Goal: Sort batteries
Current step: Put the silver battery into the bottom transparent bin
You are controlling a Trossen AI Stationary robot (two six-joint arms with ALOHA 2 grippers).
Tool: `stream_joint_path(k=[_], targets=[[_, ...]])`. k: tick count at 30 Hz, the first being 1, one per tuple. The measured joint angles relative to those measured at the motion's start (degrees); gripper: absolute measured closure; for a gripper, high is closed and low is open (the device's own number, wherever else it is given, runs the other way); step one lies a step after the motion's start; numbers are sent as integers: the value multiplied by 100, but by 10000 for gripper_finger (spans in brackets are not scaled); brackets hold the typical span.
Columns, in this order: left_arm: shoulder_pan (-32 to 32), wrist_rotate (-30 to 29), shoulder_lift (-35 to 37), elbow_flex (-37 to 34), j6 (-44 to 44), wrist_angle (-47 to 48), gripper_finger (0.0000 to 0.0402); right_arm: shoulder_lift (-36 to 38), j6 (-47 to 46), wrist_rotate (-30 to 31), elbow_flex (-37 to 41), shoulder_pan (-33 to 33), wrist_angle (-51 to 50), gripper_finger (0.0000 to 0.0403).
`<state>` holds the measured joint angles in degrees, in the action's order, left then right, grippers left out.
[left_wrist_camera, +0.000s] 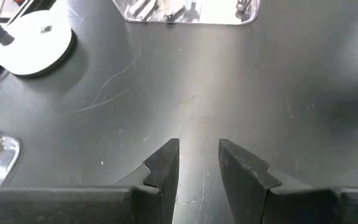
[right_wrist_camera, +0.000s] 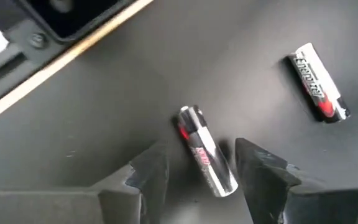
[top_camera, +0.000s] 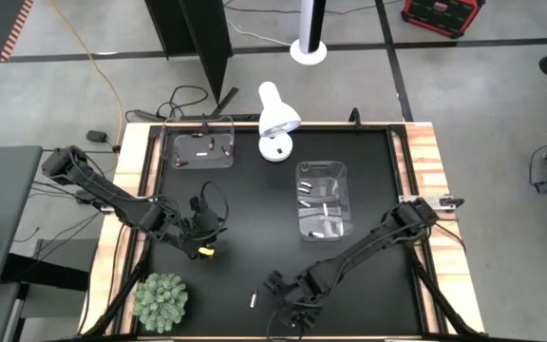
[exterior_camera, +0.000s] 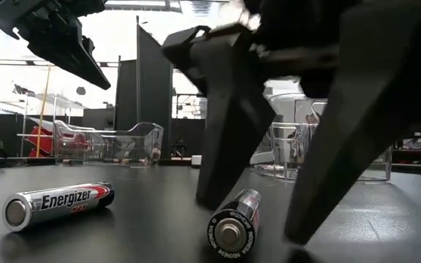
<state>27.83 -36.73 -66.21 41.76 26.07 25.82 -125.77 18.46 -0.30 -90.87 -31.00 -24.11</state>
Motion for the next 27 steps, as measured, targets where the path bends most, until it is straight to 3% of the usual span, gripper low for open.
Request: stream_joint_path(k=[11, 22, 27], targets=[[0, 11, -3, 0, -109, 12, 294, -274, -302, -186, -304, 53, -448, 255], [0, 15, -3, 2, -387, 11, 294, -257, -984, -195, -298, 134, -533, 385], [0, -10, -3, 2, -506, -2, 294, -273, -1284, -202, -422, 181, -604, 386]])
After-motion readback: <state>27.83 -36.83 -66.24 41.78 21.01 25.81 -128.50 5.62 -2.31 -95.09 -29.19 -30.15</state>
